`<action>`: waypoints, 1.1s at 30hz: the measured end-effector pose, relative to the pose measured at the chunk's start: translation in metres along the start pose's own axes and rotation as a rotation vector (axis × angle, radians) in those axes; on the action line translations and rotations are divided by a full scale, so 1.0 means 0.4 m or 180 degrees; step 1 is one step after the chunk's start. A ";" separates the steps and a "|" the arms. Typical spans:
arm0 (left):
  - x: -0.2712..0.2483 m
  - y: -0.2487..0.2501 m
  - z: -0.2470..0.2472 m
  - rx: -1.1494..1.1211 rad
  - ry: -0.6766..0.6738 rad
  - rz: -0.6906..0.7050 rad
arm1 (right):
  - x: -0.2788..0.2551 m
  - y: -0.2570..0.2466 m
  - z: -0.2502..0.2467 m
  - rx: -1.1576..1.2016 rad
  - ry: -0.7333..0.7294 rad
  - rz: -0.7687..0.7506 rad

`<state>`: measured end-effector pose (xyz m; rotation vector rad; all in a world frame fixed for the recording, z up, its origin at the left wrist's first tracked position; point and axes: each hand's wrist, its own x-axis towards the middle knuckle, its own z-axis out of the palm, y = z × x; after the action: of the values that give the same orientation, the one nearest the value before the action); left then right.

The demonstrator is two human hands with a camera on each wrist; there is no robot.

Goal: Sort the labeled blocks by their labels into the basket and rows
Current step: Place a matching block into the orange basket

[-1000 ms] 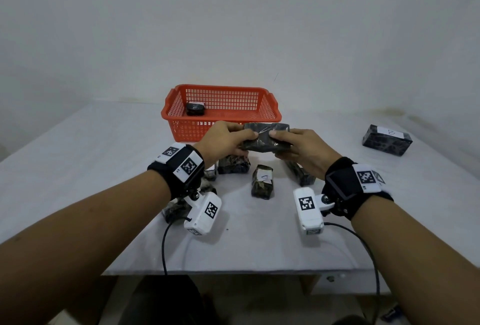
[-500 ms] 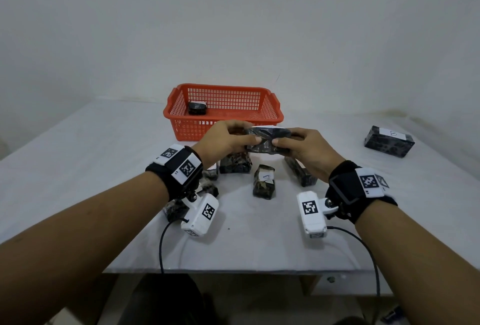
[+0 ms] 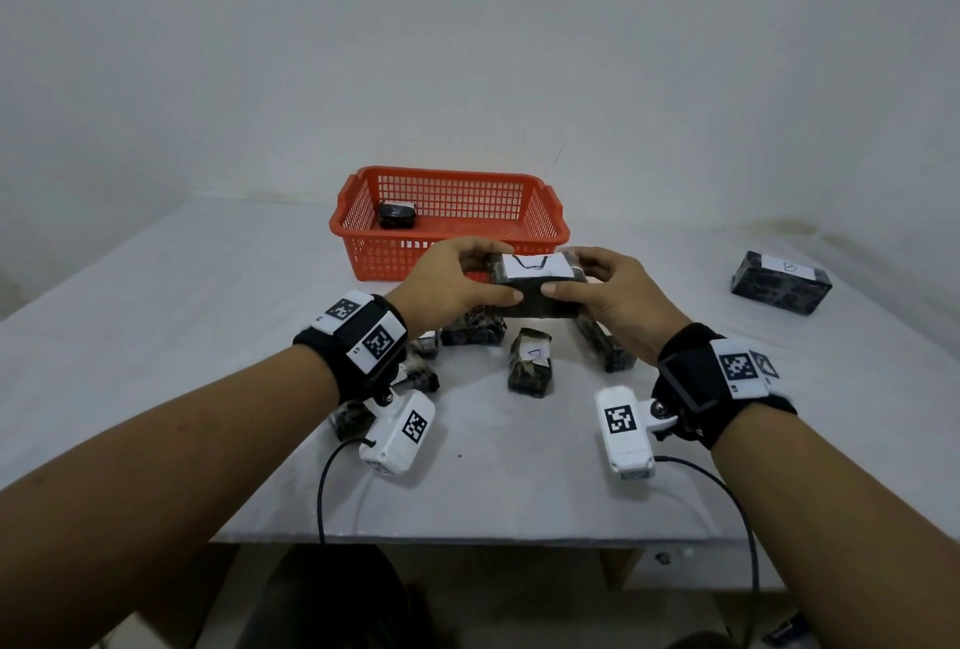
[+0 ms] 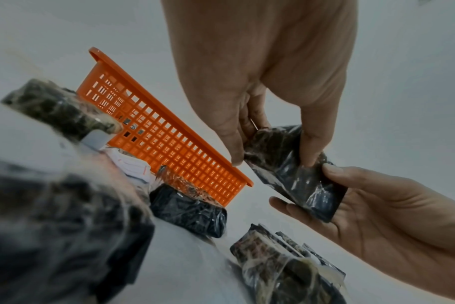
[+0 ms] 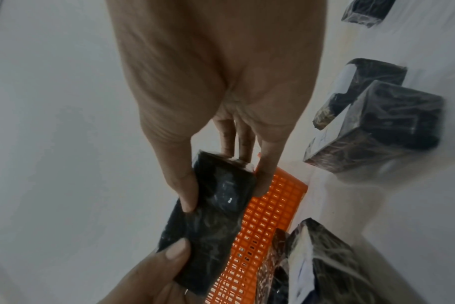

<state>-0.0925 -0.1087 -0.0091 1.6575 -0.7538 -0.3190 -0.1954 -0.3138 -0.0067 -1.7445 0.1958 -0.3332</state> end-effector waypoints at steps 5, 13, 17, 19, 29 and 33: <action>-0.003 -0.004 -0.002 0.0137 0.0023 0.0100 | -0.013 -0.011 0.009 0.0451 -0.0367 0.0460; 0.005 -0.015 -0.001 0.0212 -0.0123 -0.0127 | -0.018 -0.017 0.010 0.0690 -0.0205 0.0457; 0.005 -0.012 0.006 0.0077 0.0023 -0.0250 | -0.018 -0.016 0.017 0.0770 -0.0220 0.0462; 0.003 -0.014 0.008 0.0204 0.0080 -0.0195 | -0.017 -0.013 0.023 0.0693 -0.0295 0.0509; 0.000 -0.008 0.020 -0.0075 0.0155 -0.0266 | -0.016 0.006 0.029 0.0483 -0.0157 0.0301; 0.003 -0.015 0.013 -0.0008 0.0267 -0.0296 | -0.019 0.009 0.025 0.0538 -0.0262 0.0385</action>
<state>-0.0928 -0.1132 -0.0158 1.6962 -0.6148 -0.3136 -0.1990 -0.3031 -0.0127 -1.5685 0.2067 -0.1840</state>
